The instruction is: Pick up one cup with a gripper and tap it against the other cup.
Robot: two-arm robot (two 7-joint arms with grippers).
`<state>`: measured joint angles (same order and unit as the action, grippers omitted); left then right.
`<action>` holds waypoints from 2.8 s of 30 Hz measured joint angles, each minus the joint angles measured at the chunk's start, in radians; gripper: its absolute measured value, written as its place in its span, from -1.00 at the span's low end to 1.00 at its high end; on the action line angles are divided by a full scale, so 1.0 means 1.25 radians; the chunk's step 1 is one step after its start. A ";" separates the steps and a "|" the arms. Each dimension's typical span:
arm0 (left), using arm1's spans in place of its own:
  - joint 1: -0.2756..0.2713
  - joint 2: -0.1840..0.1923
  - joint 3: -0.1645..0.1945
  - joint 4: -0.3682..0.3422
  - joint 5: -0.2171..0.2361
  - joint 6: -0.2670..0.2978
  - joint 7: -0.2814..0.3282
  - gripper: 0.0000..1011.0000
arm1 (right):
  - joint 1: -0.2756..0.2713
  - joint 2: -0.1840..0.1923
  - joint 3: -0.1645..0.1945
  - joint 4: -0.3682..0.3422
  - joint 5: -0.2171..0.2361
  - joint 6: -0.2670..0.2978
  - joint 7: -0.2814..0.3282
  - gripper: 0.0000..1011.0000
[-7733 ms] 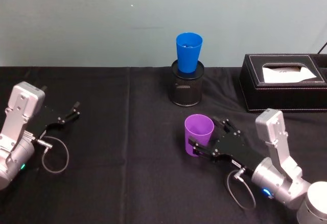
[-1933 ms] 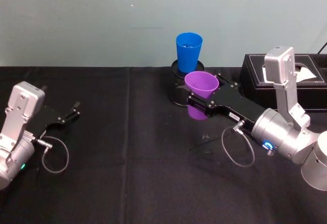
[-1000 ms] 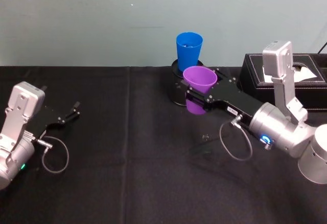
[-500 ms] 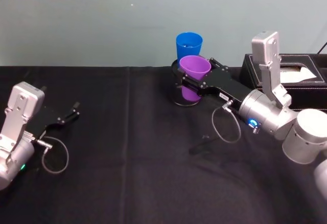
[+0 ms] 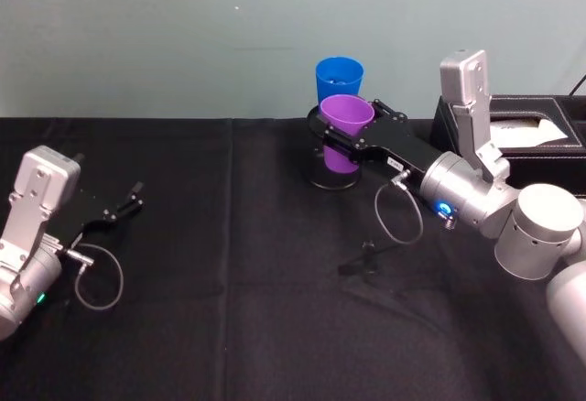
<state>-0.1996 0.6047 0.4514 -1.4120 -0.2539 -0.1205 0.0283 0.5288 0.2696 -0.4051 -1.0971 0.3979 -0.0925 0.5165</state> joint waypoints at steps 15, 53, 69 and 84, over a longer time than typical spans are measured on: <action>0.000 0.000 0.000 0.000 0.000 0.000 0.000 0.98 | 0.045 -0.022 0.002 0.056 -0.034 -0.018 -0.012 0.49; 0.000 0.000 0.000 0.000 0.000 0.000 0.000 0.98 | 0.097 -0.059 0.027 0.119 -0.062 -0.009 -0.028 0.49; 0.000 0.000 0.000 0.000 0.000 0.000 0.000 0.98 | 0.098 -0.059 0.026 0.120 -0.062 -0.006 -0.025 0.49; 0.000 0.000 0.000 0.000 0.000 0.000 0.000 0.98 | 0.097 -0.058 0.026 0.119 -0.062 -0.008 -0.024 0.49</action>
<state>-0.1995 0.6047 0.4514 -1.4120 -0.2539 -0.1205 0.0283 0.6502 0.1968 -0.3725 -0.9489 0.3206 -0.1022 0.4860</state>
